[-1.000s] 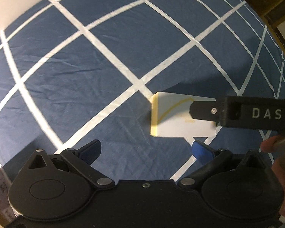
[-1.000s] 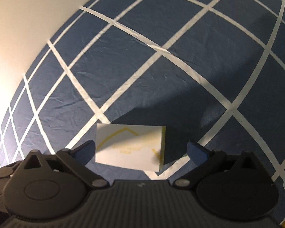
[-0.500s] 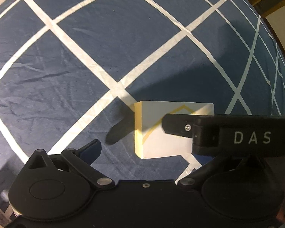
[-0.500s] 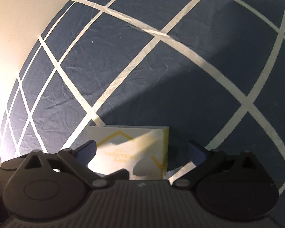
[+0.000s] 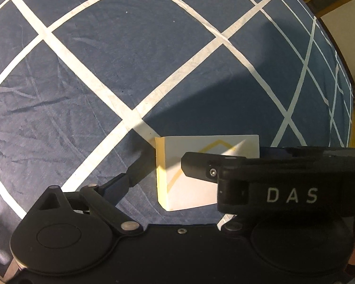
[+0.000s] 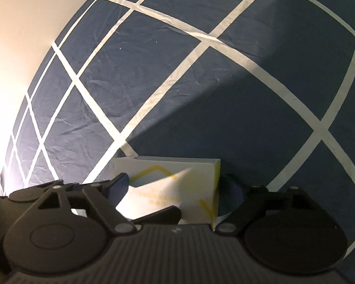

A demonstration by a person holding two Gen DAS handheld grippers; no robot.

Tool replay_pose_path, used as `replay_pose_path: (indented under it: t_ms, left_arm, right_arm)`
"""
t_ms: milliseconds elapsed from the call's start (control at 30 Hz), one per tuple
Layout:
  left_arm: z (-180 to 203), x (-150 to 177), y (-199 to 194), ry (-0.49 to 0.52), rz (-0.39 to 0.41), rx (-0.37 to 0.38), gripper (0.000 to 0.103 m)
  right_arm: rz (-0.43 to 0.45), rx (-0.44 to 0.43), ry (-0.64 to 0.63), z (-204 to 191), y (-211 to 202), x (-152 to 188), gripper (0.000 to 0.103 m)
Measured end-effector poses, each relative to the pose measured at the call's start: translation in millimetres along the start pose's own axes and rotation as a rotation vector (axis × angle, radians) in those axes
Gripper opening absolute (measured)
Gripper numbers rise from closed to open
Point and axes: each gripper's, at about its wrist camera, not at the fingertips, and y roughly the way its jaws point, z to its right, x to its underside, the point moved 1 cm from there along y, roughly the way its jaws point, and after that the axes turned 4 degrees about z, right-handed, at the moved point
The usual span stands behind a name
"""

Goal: Organize objects
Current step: 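Close the right gripper on the small white box, then lift the small white box with the right gripper and carry it over the cardboard box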

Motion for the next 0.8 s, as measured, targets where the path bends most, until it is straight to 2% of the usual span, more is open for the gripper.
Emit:
replay_pose_path:
  t_ms: [233,800]
  left_arm:
    - [3,-2,-2,-0.015,0.003,0.059,0.075]
    - [11,10,-15,-0.038,0.031,0.012,0.075]
  right_arm:
    - [0.004,0.003,-0.002,1,-1,0,0.080]
    - [0.009,-0.009,-0.048,-6,-15,9,0.074]
